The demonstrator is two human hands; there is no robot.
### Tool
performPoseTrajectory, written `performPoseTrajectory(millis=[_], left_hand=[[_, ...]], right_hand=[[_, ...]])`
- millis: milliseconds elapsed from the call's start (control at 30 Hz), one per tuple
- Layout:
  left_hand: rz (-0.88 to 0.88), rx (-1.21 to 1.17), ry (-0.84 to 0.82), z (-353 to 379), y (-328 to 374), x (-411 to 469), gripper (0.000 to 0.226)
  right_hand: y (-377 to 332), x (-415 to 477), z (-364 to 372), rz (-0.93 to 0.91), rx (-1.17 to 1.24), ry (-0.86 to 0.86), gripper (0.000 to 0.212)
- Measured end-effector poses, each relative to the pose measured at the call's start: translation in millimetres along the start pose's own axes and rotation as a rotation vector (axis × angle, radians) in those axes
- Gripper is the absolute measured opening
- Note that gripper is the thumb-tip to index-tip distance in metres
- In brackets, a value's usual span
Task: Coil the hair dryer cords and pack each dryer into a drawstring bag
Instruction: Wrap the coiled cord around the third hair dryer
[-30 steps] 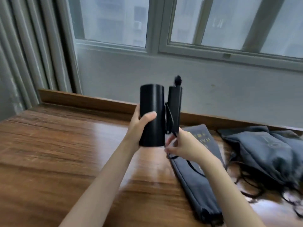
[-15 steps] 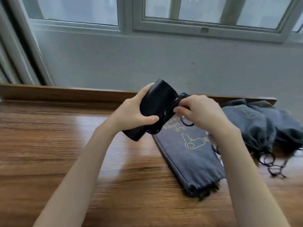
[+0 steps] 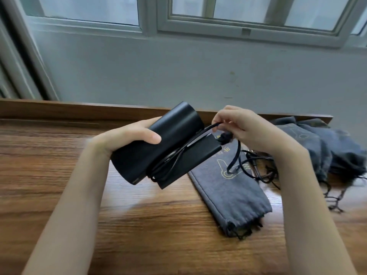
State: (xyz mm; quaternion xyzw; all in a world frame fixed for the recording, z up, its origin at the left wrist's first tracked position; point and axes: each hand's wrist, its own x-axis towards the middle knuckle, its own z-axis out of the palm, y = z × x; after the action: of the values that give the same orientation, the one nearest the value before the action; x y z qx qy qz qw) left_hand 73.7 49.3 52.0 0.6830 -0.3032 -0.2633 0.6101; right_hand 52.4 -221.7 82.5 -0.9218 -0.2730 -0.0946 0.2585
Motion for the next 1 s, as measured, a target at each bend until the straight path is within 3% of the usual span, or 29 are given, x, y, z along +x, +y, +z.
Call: performPoseTrajectory(millis=[100, 233, 367, 467, 667, 733, 833, 900, 1000], left_hand=[[-0.041, -0.095, -0.025, -0.7, -2.0, -3.2, 0.048], [-0.057, -0.035, 0.022, -4.2, -1.2, 1.2, 0.061], [0.022, -0.269, 0.052, 0.9, -9.6, 6.7, 0.055], [0.086, -0.542, 0.136, 5.5, -11.8, 16.5, 0.06], [0.333, -0.649, 0.468, 23.1, 4.7, 39.9, 0.032], [0.362, -0.551, 0.705, 24.8, 2.4, 46.4, 0.04], [0.419, -0.181, 1.022, 22.7, -2.5, 48.9, 0.051], [0.443, 0.02, 1.086, 15.0, -5.9, 45.4, 0.061], [0.342, 0.328, 1.02, -5.1, -12.2, 34.5, 0.083]], right_hand=[[0.9, 0.6, 6.1, 0.112, 0.216, -0.092, 0.022], [9.5, -1.7, 8.6, 0.247, 0.208, -0.194, 0.032], [14.9, 3.6, 9.2, 0.272, 0.235, 0.11, 0.035], [16.6, 10.3, 20.0, 0.27, 0.106, 0.301, 0.036], [-13.3, 19.9, 53.2, 0.156, 0.036, 0.024, 0.014], [-22.7, 19.7, 57.8, 0.088, -0.036, -0.028, 0.014], [-31.6, 13.9, 50.8, 0.029, -0.12, -0.105, 0.012], [-34.3, 9.2, 42.6, -0.012, -0.137, -0.138, 0.01], [-33.4, 5.9, 30.1, -0.008, -0.188, -0.067, 0.007]])
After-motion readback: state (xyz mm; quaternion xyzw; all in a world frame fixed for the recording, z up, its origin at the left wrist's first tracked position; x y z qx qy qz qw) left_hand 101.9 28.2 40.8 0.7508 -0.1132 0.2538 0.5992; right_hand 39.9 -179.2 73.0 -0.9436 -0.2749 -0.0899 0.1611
